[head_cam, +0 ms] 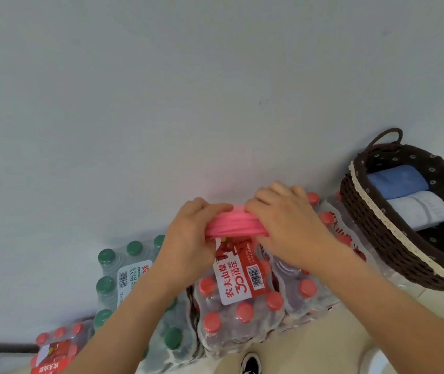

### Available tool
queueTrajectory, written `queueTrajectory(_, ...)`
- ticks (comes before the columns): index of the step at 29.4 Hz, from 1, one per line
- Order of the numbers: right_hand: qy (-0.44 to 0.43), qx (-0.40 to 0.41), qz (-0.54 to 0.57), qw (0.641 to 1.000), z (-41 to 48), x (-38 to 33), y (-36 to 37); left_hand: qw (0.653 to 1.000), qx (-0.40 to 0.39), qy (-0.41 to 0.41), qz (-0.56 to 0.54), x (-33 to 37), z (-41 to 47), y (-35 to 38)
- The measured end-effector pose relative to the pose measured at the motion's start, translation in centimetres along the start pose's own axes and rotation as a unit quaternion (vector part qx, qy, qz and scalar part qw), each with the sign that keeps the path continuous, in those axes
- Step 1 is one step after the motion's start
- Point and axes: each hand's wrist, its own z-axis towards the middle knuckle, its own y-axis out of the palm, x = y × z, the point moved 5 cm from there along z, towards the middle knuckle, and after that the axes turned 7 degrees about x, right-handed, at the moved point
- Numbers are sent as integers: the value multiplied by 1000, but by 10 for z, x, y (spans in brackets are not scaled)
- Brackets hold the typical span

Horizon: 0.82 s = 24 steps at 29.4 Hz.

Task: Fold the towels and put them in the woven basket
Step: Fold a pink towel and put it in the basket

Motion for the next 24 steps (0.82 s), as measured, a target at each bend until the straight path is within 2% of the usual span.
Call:
queueTrajectory(2, -17, 21, -8, 1000, -25, -12, 20, 992, -23, 75, 101, -3, -23, 12)
queueTrajectory(6, -9, -41, 12, 999, -90, -31, 85, 963, -104, 134, 211, -25, -96, 55)
queueTrajectory(11, 4, -69, 44, 997, -113, -43, 96, 957, -127, 135, 225, -30, -121, 63)
queueTrajectory(16, -46, -74, 55, 995, -129, -44, 90, 958, -161, 140, 193, -25, -126, 62)
queueTrajectory(19, -30, -87, 105, 990, -135, -44, 85, 963, -213, 90, 139, -18, -128, 51)
queueTrajectory(22, 49, -144, 158, 976, -122, -35, 75, 967, -248, -52, 35, -26, -114, 39)
queueTrajectory(24, 106, -189, 214, 953, -109, -27, 74, 965, -230, -127, -15, -38, -103, 37)
